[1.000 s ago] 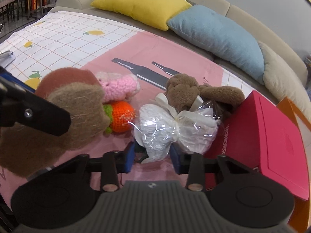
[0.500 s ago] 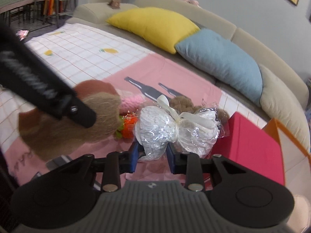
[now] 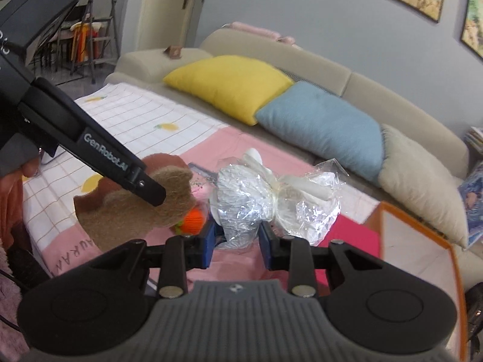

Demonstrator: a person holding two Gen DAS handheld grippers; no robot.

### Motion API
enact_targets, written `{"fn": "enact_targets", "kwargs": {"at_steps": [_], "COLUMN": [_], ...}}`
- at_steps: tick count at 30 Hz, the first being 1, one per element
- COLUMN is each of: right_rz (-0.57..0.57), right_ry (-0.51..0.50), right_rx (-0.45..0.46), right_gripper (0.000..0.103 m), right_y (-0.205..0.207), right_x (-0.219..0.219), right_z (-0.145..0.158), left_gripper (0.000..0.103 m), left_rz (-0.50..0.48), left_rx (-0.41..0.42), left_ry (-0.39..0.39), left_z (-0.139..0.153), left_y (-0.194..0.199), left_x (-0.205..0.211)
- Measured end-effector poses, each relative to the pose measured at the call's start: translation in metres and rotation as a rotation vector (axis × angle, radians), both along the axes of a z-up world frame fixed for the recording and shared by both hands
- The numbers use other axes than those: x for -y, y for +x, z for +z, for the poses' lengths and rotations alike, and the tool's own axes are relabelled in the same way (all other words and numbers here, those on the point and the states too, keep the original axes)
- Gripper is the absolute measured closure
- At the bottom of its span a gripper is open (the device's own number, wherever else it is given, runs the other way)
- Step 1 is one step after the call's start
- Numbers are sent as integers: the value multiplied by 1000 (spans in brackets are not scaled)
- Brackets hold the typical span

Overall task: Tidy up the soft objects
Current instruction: 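Carry sponge and plastic bundle over the orange box with both tools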

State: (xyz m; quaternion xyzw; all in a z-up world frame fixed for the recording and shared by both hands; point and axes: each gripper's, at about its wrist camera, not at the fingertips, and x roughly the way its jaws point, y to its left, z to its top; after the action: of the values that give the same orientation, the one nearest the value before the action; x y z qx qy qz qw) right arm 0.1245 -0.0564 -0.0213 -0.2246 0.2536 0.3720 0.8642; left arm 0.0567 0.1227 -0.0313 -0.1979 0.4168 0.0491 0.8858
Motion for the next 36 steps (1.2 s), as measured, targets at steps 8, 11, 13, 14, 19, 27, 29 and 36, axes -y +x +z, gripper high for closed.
{"fn": "enact_targets", "kwargs": {"at_steps": [8, 11, 13, 14, 19, 27, 29, 36], "right_rz": [-89, -126, -149, -161, -203, -219, -242, -236], "right_ry": [-27, -47, -61, -69, -132, -212, -204, -225], "right_rx": [77, 105, 119, 125, 163, 163, 138, 7], "right_gripper": [73, 73, 73, 73, 73, 73, 73, 73], "right_y": [9, 16, 21, 25, 41, 85, 98, 133], "right_x": [55, 78, 92, 100, 132, 169, 180, 195], "right_z": [16, 21, 23, 24, 23, 19, 17, -3], "left_gripper": [61, 61, 61, 61, 61, 61, 61, 66], "left_rz": [-107, -157, -197, -216, -315, -429, -436, -444], "left_rx": [85, 108, 126, 135, 165, 121, 98, 25], "left_ry": [-46, -103, -117, -124, -154, -141, -170, -99], "left_z": [28, 36, 41, 45, 58, 56, 53, 29], "left_y": [24, 39, 51, 56, 92, 158, 174, 220], "left_x": [44, 61, 74, 82, 119, 175, 180, 206]}}
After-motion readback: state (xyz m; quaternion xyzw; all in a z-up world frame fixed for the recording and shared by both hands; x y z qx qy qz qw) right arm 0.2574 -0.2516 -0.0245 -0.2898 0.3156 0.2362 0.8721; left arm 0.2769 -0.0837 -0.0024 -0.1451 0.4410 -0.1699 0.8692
